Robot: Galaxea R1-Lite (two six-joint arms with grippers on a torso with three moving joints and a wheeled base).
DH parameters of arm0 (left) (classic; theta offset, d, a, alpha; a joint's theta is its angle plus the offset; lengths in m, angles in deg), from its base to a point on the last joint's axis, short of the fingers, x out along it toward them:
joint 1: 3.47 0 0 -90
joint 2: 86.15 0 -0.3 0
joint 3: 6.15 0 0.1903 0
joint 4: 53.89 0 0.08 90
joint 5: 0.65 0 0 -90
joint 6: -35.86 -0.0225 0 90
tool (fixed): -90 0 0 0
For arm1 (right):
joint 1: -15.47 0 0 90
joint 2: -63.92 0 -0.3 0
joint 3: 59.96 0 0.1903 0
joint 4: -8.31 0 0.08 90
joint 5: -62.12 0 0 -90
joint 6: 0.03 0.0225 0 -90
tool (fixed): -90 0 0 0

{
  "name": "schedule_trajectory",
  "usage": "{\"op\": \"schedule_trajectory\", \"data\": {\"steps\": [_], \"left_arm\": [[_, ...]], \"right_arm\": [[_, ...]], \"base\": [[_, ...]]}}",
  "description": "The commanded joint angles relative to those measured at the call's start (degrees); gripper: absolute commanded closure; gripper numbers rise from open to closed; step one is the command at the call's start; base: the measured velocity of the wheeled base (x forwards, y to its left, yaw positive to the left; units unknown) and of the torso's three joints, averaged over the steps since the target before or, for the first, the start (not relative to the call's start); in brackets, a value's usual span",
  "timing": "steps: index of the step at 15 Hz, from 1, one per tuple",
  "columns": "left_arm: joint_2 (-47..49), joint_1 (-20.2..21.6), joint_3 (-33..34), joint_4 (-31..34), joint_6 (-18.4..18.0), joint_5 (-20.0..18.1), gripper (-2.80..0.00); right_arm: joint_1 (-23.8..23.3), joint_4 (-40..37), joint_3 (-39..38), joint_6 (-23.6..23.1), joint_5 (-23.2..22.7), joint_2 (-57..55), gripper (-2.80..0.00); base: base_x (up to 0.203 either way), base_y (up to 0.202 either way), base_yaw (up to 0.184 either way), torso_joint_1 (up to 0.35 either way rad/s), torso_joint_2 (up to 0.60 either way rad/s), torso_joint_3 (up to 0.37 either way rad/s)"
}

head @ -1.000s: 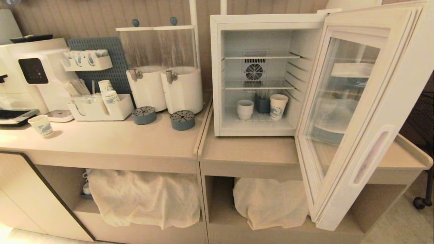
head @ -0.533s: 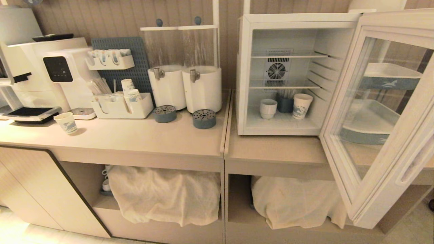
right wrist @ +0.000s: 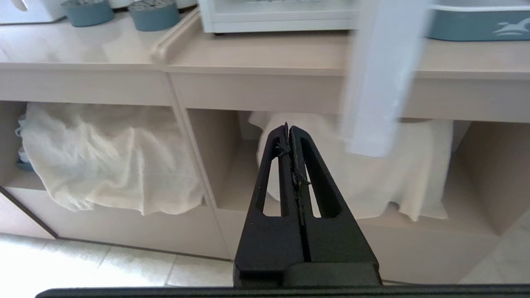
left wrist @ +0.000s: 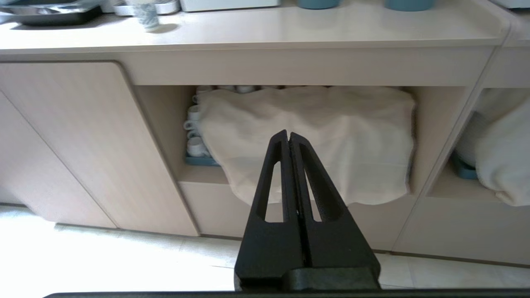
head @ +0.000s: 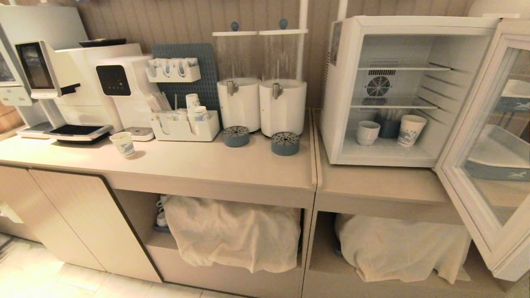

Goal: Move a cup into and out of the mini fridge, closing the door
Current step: Take the ceramic cup out of the freezer

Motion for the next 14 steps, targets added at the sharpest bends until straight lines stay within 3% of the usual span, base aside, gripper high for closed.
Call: {"op": "schedule_trajectory", "data": {"steps": [1, 10, 14], "left_arm": [[0.0, 0.0, 0.0, 0.0, 0.0, 0.0, 0.0], [0.0, 0.0, 0.0, -0.1, 0.2, 0.0, 0.0], [0.0, 0.0, 0.0, -0.1, 0.2, 0.0, 0.0]], "right_arm": [[0.0, 0.0, 0.0, 0.0, 0.0, 0.0, 0.0], [0.0, 0.0, 0.0, 0.1, 0.0, 0.0, 0.0], [0.0, 0.0, 0.0, 0.1, 0.0, 0.0, 0.0]], "base": [[0.0, 0.199, 0.012, 0.006, 0.0, 0.002], [0.0, 0.189, -0.001, 0.003, 0.0, 0.004], [0.0, 0.024, 0.003, 0.001, 0.0, 0.001]]}}
